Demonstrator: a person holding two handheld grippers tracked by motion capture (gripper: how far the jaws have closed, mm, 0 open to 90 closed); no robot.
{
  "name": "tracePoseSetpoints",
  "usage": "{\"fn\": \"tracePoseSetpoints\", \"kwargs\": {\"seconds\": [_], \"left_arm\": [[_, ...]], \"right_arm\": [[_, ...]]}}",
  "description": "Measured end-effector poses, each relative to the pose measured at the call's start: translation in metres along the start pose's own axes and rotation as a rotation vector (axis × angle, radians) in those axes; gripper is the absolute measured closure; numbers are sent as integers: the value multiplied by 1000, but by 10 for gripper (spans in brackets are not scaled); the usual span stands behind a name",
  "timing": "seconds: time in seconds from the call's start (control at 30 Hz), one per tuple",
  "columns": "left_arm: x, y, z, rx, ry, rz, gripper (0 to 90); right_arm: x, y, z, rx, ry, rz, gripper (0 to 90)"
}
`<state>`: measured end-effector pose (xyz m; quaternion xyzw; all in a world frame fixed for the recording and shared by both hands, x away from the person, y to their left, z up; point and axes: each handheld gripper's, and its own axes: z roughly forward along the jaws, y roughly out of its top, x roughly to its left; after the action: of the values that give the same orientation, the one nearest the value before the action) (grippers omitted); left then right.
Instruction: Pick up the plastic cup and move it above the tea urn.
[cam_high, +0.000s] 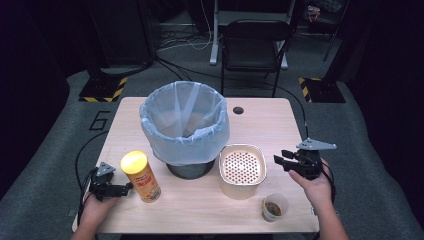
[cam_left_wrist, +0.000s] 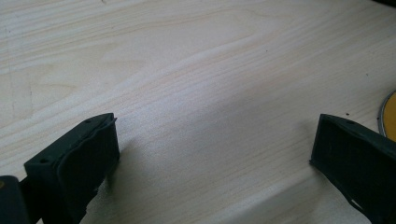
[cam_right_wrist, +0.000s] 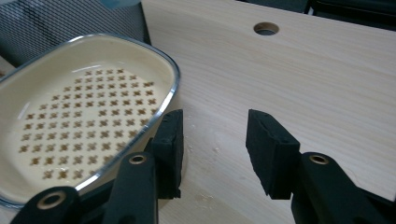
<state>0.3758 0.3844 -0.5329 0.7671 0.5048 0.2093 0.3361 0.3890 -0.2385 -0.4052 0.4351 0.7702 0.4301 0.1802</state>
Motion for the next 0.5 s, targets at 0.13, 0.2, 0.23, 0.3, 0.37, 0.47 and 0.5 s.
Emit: {"fn": "tracePoseSetpoints", "kwargs": {"seconds": [0.13,0.2,0.23,0.3,0.37,0.47,0.5], "left_arm": [[0,0,0,-2,1,2,6],[0,0,0,0,0,0,6],[0,0,0,-1,-1,1,6],[0,0,0,-1,-1,1,6],[0,0,0,-1,-1,0,6],[0,0,0,-1,-2,1,5],[0,0,0,0,-2,1,5]], "right_arm": [[12,9,4,8,37,-31,550],[17,12,6,9,60,-34,549],[19,13,8,15,68,-38,550],[20,14,11,25,71,-45,552],[24,12,19,49,73,-50,572],[27,6,28,59,84,-53,643],[28,4,30,60,82,-49,622]]}}
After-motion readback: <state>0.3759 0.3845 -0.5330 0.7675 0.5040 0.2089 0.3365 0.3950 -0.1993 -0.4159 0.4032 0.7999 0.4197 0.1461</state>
